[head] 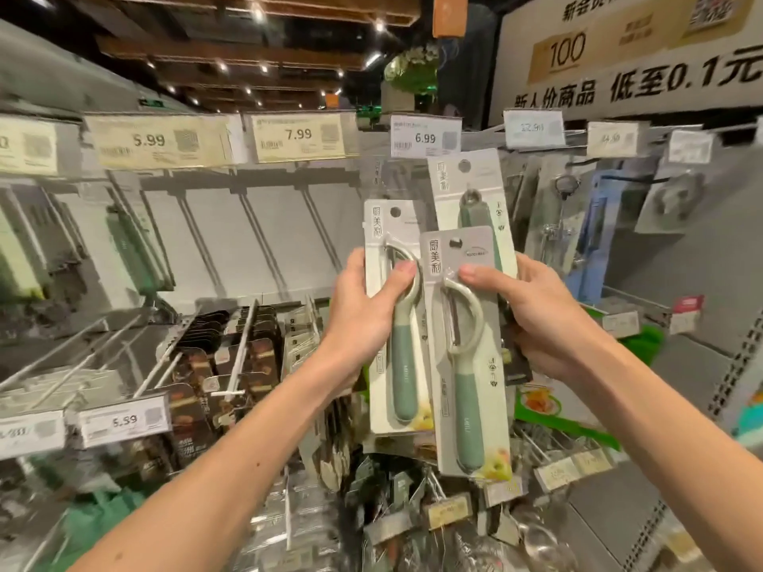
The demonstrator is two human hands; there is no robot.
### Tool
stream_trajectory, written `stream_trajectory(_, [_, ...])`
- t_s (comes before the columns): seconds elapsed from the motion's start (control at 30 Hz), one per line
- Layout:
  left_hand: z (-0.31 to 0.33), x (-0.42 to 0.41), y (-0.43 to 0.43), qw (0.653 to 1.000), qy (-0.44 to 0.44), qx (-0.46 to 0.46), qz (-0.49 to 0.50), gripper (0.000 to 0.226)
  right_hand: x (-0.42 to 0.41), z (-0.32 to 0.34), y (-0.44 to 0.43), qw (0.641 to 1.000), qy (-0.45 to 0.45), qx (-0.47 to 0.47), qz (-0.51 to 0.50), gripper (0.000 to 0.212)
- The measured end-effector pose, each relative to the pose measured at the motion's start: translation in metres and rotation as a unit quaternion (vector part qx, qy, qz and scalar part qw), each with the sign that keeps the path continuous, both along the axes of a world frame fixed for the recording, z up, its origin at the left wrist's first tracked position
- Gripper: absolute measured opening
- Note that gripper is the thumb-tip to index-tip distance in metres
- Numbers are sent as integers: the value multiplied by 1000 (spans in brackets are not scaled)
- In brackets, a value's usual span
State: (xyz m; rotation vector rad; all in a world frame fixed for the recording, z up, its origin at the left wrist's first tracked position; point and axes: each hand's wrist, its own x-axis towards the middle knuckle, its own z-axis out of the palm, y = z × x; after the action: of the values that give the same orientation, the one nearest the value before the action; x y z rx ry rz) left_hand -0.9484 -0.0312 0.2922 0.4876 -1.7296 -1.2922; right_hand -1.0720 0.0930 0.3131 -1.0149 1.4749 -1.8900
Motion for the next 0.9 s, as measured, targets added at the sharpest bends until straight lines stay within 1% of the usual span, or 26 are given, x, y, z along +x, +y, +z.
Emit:
stream_trajectory(0.07, [10, -7, -6, 999, 12, -24, 25, 22, -14, 3, -6, 1000, 6, -6, 8, 30])
stream_trajectory(0.17, [31, -13, -14, 999, 3, -22, 37, 26, -29, 7, -13, 1000, 12, -14, 20, 28])
stream_trajectory(0.2, [36, -16, -19, 999, -3, -30, 44, 19, -32, 8, -15, 1000, 12, -16, 22, 28])
stream_trajectory(0.23, [41, -17, -20, 998, -11, -33, 43, 5, -36, 8, -16, 1000, 12, -17, 23, 28])
stream_trajectory(0.27, [45, -20, -23, 997, -19, -49, 47, 16, -38, 9, -17, 999, 13, -19, 23, 28])
stream_trajectory(0.3, [47, -22, -24, 995, -46, -71, 55, 33, -40, 10, -19, 999, 15, -20, 24, 27])
stream_trajectory(0.33, [49, -24, -26, 991, -69, -96, 65, 41, -42, 10, -20, 999, 16, -23, 24, 27])
stream_trajectory(0.37, [50, -27, -29, 986, -86, -121, 81, 42, -43, 10, -20, 999, 19, -27, 22, 26])
stream_trajectory(0.43, [53, -31, -35, 978, -99, -155, 96, 33, -45, 10, -22, 999, 27, -29, 12, 24])
stream_trajectory(0.47, [56, -32, -38, 979, -94, -159, 89, 30, -46, 10, -22, 999, 29, -29, 7, 24])
stream_trajectory(0.5, [59, -33, -39, 979, -85, -167, 79, 32, -48, 9, -22, 999, 31, -29, 5, 25])
stream_trajectory(0.57, [65, -36, -43, 977, -60, -191, 68, 45, -52, 6, -23, 999, 31, -33, 3, 28])
stream_trajectory(0.6, [69, -38, -43, 975, -43, -208, 71, 47, -54, 4, -23, 999, 28, -39, 2, 29])
stream_trajectory(0.73, [77, -43, -46, 956, 39, -272, 102, 42, -60, 1, -23, 997, 24, -76, -10, 24])
stream_trajectory(0.83, [74, -48, -48, 931, 91, -335, 115, 40, -70, -2, -25, 994, 10, -112, -12, 21])
stream_trajectory(0.9, [74, -53, -48, 906, 98, -393, 123, 43, -77, -3, -30, 993, 6, -118, -2, 21])
